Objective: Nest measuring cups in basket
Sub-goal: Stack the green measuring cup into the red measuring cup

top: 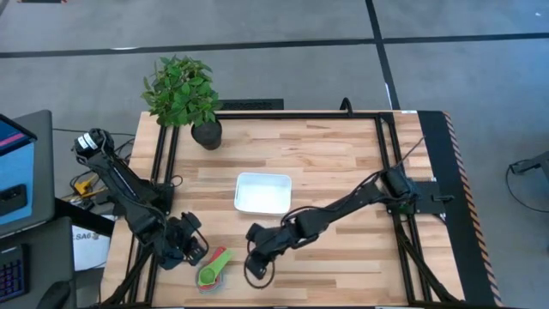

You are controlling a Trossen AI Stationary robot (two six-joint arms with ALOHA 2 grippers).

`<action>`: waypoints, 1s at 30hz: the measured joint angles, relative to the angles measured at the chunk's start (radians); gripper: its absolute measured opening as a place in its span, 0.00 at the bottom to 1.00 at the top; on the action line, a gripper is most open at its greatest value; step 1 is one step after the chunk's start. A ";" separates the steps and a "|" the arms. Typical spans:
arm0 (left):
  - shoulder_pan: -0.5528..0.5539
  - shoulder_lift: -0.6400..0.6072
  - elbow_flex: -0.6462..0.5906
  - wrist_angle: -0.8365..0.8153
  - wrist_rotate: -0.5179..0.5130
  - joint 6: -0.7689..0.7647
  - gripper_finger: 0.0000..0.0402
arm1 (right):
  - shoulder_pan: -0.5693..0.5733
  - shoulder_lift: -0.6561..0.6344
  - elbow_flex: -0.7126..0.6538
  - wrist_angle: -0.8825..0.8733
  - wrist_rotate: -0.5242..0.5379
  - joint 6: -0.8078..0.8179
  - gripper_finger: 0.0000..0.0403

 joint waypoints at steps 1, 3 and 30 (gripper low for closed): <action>-0.001 0.000 0.000 0.001 0.010 0.003 0.03 | 0.000 0.020 0.030 -0.015 -0.003 0.001 0.17; -0.002 0.000 0.000 0.009 0.034 0.004 0.03 | 0.000 0.050 0.071 -0.056 -0.019 0.008 0.17; 0.064 0.008 -0.010 -0.031 0.088 0.107 0.03 | -0.111 0.207 0.170 -0.012 -0.103 -0.047 0.16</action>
